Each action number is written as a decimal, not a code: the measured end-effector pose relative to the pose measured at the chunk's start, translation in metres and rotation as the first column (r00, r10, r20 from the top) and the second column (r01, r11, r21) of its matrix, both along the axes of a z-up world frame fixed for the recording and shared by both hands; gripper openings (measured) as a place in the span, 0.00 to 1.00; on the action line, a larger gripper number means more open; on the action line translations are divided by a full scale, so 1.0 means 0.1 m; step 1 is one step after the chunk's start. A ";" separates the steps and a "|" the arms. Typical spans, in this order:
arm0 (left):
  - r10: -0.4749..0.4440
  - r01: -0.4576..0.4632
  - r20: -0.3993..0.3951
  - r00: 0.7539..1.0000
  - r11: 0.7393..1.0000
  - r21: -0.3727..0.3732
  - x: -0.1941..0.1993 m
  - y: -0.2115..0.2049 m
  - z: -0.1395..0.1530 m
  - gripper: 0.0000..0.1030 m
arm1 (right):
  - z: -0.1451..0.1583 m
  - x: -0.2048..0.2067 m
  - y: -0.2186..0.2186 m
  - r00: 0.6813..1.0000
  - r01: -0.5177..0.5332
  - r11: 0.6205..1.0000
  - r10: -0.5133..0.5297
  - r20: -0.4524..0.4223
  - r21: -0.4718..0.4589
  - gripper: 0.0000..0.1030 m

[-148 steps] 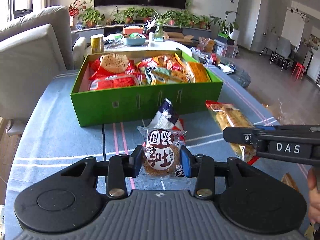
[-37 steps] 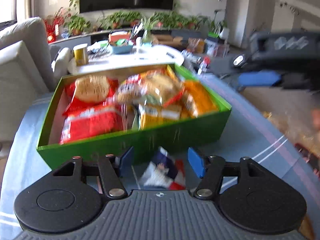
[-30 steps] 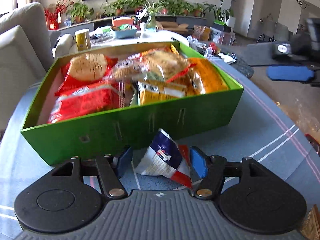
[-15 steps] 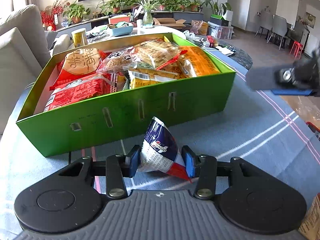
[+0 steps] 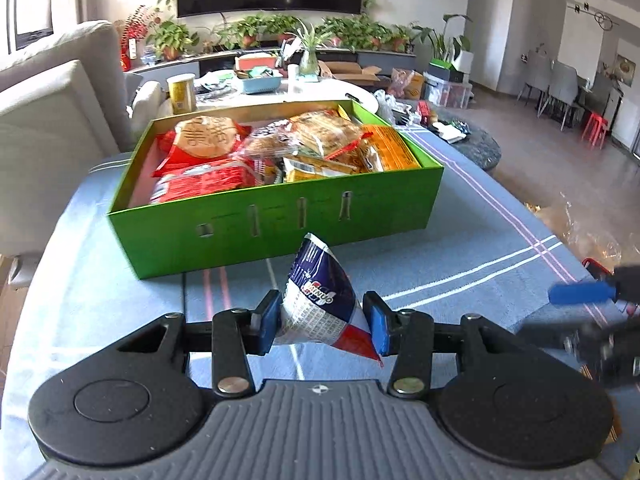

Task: Organize snacks
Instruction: 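Grasp the brown paper packet with the right gripper while the left holds the chip bag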

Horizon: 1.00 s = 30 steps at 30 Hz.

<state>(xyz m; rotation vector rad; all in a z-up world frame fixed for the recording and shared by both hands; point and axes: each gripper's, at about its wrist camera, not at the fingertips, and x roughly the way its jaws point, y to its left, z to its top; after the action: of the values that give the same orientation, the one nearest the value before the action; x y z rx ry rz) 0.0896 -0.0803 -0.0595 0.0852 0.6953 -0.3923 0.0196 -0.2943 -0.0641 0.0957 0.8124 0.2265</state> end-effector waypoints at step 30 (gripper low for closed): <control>0.077 -0.076 0.008 0.997 0.996 -0.051 -0.22 0.33 0.12 0.41 | -0.34 -0.18 0.27 0.941 -0.338 0.907 0.330 -0.074 -0.250 0.84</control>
<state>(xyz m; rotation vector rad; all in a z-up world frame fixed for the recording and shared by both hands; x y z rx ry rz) 0.0674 -0.0472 -0.0470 0.0123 0.6766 -0.3359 0.0016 -0.2674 -0.0978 -0.2912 0.8795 0.4410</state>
